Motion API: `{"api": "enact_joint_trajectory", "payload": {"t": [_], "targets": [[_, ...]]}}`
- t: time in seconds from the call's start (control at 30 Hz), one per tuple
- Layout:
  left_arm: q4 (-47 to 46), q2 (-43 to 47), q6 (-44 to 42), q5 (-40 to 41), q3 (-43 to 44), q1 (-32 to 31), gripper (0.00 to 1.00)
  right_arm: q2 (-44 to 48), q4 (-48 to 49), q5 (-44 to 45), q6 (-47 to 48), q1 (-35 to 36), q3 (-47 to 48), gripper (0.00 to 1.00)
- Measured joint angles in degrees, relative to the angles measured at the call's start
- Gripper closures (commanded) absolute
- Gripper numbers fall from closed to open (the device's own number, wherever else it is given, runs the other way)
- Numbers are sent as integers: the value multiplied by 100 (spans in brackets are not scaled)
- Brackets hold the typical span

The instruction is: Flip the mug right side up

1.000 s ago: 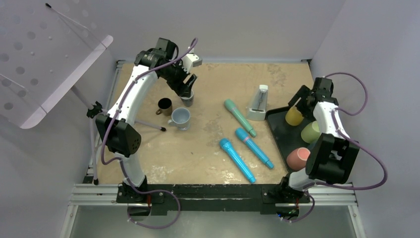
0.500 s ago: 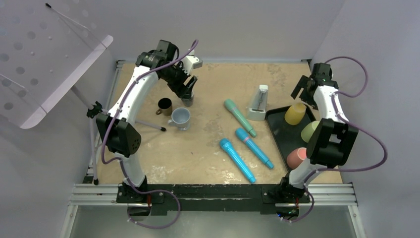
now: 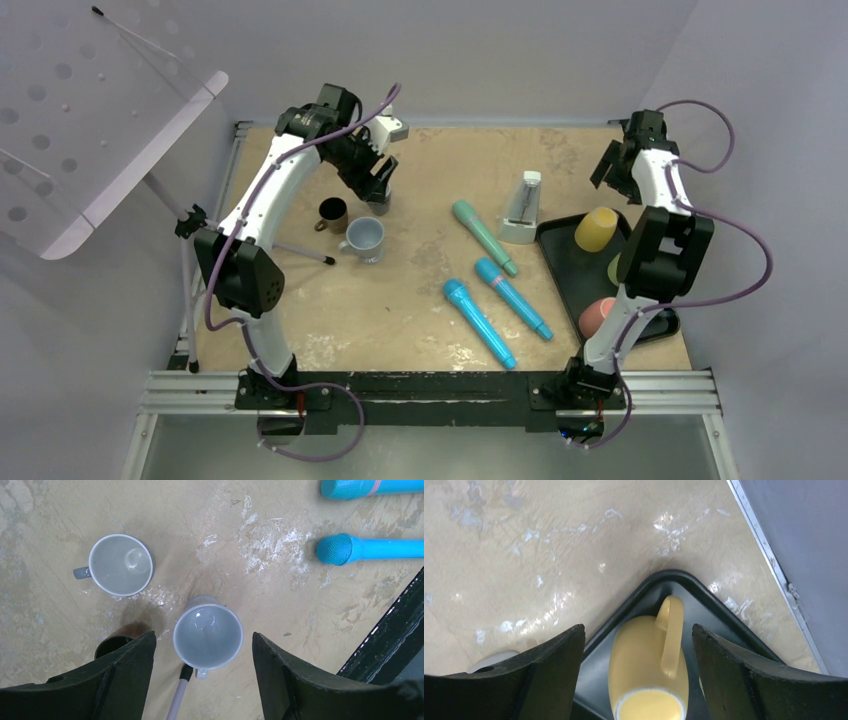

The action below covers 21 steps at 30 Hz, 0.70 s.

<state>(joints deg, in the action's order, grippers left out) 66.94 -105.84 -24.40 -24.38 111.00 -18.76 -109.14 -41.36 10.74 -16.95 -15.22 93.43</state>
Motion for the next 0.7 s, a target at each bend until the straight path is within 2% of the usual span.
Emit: {"api": "enact_joint_trajectory", "payload": {"t": [0.2,0.33,0.5,0.7], "targets": [[-2,0,0,15,-4,0,26,-826,-444,22,-367,-192,852,27],[-2,2,0,26,-37,0,26,-1180,-664,13,-555,-306,1038,39],[-2,17,-4,68,-105,0,26,-1193,-741,-83,-614,-323,592,45],[-7,17,-2,74,-105,0,26,-765,-553,-275,-599,-315,-232,47]]}}
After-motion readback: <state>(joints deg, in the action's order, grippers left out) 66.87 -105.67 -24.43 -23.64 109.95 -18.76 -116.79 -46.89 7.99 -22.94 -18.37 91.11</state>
